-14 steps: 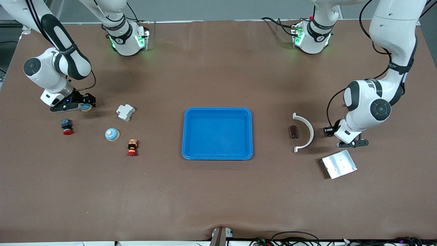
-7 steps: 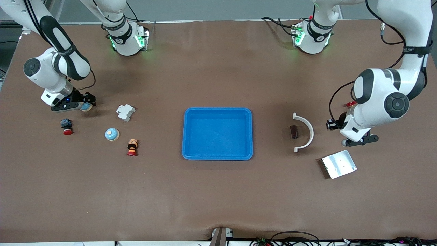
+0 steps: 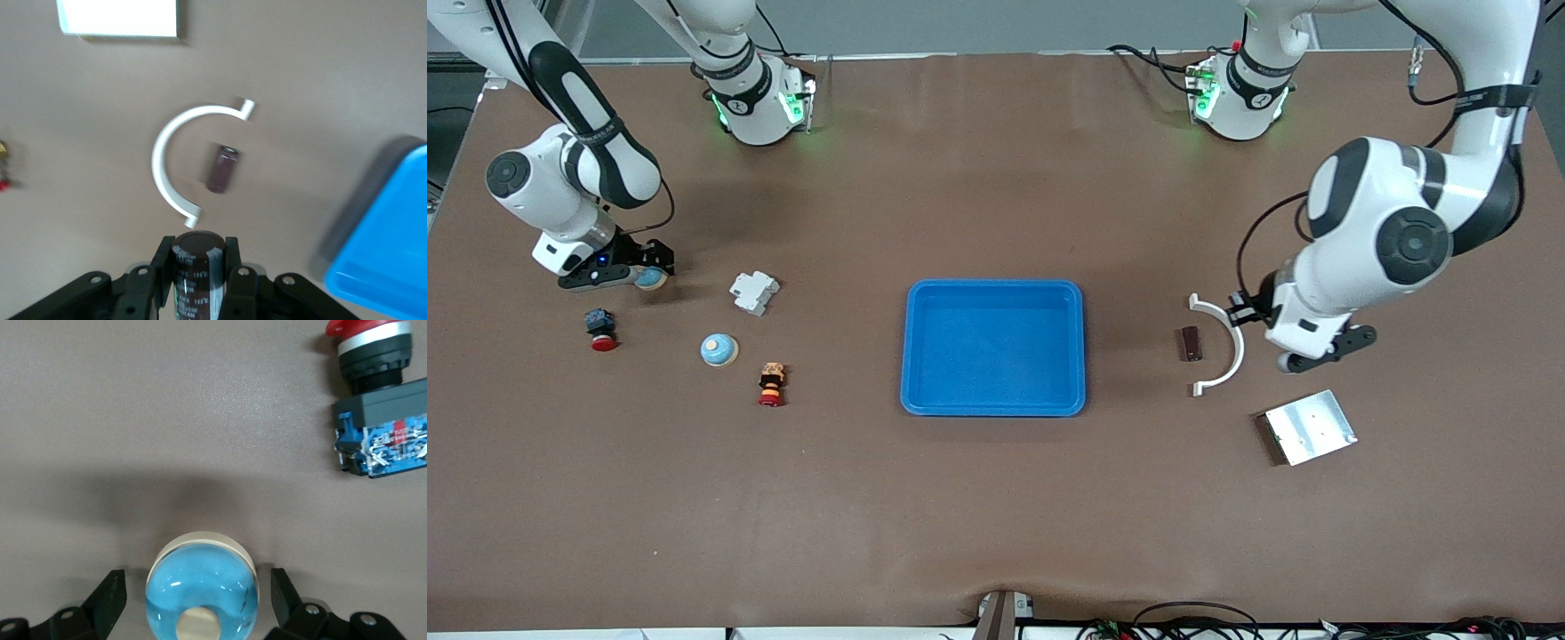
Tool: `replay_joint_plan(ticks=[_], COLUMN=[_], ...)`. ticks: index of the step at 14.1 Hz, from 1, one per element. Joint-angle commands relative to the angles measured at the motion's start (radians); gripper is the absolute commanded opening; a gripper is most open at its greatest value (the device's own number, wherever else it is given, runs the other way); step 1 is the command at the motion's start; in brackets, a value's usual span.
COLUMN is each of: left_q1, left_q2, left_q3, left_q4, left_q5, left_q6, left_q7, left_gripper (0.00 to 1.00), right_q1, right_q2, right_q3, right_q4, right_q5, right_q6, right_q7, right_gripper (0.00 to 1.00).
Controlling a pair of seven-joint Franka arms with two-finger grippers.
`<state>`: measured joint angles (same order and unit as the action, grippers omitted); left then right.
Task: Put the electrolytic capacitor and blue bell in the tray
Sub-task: 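Carry the capacitor to the tray while the right gripper lifts the bell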
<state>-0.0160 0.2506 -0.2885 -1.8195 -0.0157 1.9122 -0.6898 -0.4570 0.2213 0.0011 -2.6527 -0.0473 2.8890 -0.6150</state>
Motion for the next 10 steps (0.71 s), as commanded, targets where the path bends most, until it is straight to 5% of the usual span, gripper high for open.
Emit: replay_joint_plan(ticks=[1,7,10], left_q1=[-0.054,-0.197,-0.243], left_q2=[0.087,0.180,0.242], left_q3=[-0.032,-0.031,-0.027], left_q4=[0.094,0.172,0.207], left_q5=[0.003,0.016,0.017], left_q6=[-0.018,-0.001,0.028], left_q7=[-0.163,-0.348,-0.398], left_gripper=[0.00,0.00,0.00], right_q1=[-0.020,-0.005,0.036], right_q2=[0.013,-0.025,-0.126], right_q3=[0.010,0.016,0.019], right_q4=[0.010,0.011,0.031], right_q5=[-0.013,-0.011,-0.011], right_q6=[-0.002,-0.016,-0.150], right_q7=[-0.009,0.001,0.017], right_gripper=[0.00,0.00,0.00])
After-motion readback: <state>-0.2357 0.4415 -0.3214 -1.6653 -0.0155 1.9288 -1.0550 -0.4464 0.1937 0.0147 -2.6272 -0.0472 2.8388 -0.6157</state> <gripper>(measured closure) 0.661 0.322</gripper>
